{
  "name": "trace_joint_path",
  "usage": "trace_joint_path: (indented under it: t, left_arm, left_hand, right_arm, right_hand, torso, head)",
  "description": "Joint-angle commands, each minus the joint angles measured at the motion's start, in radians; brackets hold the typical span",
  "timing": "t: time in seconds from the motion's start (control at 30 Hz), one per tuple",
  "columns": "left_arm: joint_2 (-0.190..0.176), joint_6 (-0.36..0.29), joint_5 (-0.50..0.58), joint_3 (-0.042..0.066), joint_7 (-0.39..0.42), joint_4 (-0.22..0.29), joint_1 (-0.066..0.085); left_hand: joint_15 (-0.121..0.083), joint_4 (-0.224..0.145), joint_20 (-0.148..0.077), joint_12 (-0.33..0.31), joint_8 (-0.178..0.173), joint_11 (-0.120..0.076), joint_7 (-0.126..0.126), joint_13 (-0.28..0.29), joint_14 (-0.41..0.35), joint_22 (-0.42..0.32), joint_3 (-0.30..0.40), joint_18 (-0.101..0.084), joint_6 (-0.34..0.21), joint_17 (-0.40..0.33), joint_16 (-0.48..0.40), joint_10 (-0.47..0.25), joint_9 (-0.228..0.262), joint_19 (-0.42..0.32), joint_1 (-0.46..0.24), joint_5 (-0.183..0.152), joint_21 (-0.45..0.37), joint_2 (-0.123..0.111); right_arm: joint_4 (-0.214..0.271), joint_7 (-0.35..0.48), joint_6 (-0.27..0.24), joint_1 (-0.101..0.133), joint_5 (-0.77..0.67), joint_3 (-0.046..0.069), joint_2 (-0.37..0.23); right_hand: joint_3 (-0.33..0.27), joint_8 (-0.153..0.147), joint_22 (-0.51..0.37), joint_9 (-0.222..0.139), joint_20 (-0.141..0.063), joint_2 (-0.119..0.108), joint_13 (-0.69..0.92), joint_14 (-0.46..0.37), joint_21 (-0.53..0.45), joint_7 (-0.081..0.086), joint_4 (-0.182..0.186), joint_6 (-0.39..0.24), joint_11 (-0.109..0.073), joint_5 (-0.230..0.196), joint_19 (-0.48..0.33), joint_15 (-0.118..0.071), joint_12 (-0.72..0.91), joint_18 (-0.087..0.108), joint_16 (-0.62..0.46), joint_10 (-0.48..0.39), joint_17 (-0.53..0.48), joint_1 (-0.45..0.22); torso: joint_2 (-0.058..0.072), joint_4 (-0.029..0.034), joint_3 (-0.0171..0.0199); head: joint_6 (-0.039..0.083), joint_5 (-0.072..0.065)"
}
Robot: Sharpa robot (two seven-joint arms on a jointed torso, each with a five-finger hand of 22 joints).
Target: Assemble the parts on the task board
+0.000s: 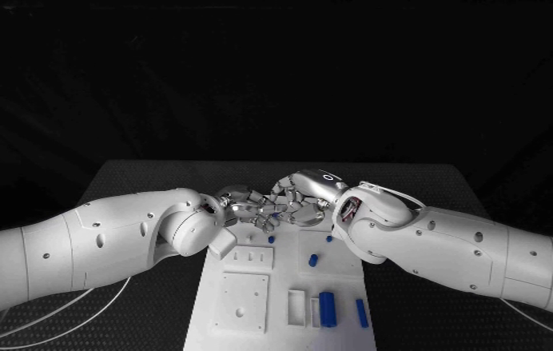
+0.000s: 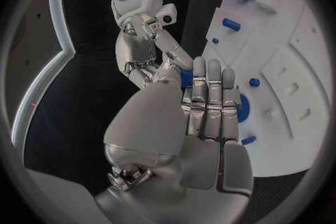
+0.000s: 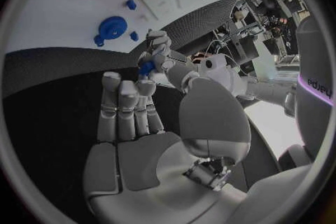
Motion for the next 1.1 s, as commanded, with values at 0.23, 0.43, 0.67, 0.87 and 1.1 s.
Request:
trace_joint_path:
  t: [0.23, 0.43, 0.67, 0.87, 1.1]
  left_arm:
    - [0.000, 0.018, 0.018, 0.001, 0.007, 0.005, 0.001]
    - [-0.001, 0.018, 0.019, 0.001, 0.006, 0.003, 0.001]
    - [-0.001, 0.021, 0.019, 0.001, 0.006, 0.001, 0.001]
    - [0.000, 0.020, 0.019, 0.001, 0.005, 0.001, 0.000]
    - [0.000, 0.020, 0.019, 0.001, 0.006, 0.000, 0.000]
  left_hand:
    - [-0.001, 0.001, 0.000, 0.002, 0.000, 0.002, -0.010, 0.001, -0.007, 0.009, -0.009, 0.010, 0.014, -0.001, 0.000, -0.007, 0.000, -0.007, 0.007, 0.006, 0.001, 0.000]
    - [-0.001, 0.002, 0.001, 0.002, 0.000, 0.002, -0.010, 0.001, -0.008, 0.009, -0.010, 0.010, 0.014, -0.002, 0.000, -0.007, 0.000, -0.008, 0.006, 0.005, 0.001, 0.000]
    - [-0.001, 0.002, 0.001, 0.002, -0.001, 0.002, -0.010, 0.001, -0.008, 0.009, -0.011, 0.010, 0.014, -0.002, 0.000, -0.008, 0.000, -0.008, 0.007, 0.004, 0.001, -0.001]
    - [-0.001, 0.002, 0.001, 0.002, -0.001, 0.002, -0.009, 0.001, -0.008, 0.009, -0.011, 0.010, 0.013, -0.002, 0.000, -0.008, 0.000, -0.008, 0.007, 0.004, 0.001, -0.001]
    - [-0.001, 0.002, 0.001, 0.002, -0.001, 0.003, -0.009, 0.001, -0.008, 0.009, -0.012, 0.010, 0.013, -0.002, 0.000, -0.008, 0.000, -0.008, 0.007, 0.003, 0.001, -0.001]
  right_arm:
    - [0.002, 0.015, 0.012, -0.003, -0.015, 0.000, -0.001]
    - [0.005, 0.015, 0.000, -0.005, -0.026, 0.000, -0.004]
    - [0.009, 0.011, -0.007, -0.006, -0.032, 0.000, -0.006]
    - [0.012, 0.010, -0.008, -0.008, -0.032, 0.000, -0.007]
    - [0.013, 0.008, -0.007, -0.009, -0.032, 0.000, -0.009]
  right_hand:
    - [0.024, 0.030, 0.016, 0.016, -0.005, 0.016, -0.002, 0.002, 0.005, -0.019, 0.004, 0.163, -0.024, -0.005, 0.012, -0.018, 0.008, 0.014, 0.012, -0.085, -0.001, 0.010]
    - [0.040, 0.050, 0.017, 0.032, -0.010, 0.030, -0.002, 0.010, 0.011, -0.031, 0.008, 0.190, -0.035, -0.006, 0.019, -0.026, 0.013, 0.014, 0.019, -0.072, 0.000, 0.016]
    - [0.047, 0.059, 0.016, 0.044, -0.016, 0.031, -0.002, 0.018, 0.017, -0.035, 0.008, 0.195, -0.040, -0.006, 0.028, -0.031, 0.016, 0.014, 0.024, -0.060, 0.000, 0.016]
    - [0.048, 0.066, 0.015, 0.053, -0.019, 0.031, -0.002, 0.022, 0.019, -0.038, 0.007, 0.199, -0.042, -0.006, 0.033, -0.033, 0.018, 0.014, 0.026, -0.052, 0.000, 0.013]
    - [0.048, 0.072, 0.014, 0.062, -0.021, 0.035, 0.000, 0.025, 0.020, -0.040, 0.006, 0.200, -0.045, -0.006, 0.036, -0.035, 0.022, 0.014, 0.028, -0.046, 0.000, 0.009]
  torso:
    - [0.000, -0.0002, 0.0008]
    - [0.000, -0.0003, 0.0010]
    - [-0.001, -0.0003, 0.0012]
    - [0.000, -0.0008, 0.0005]
    - [0.000, -0.0002, 0.0007]
  head:
    - [-0.001, 0.001]
    - [-0.001, 0.001]
    - [-0.002, 0.001]
    - [-0.004, 0.001]
    - [-0.005, 0.002]
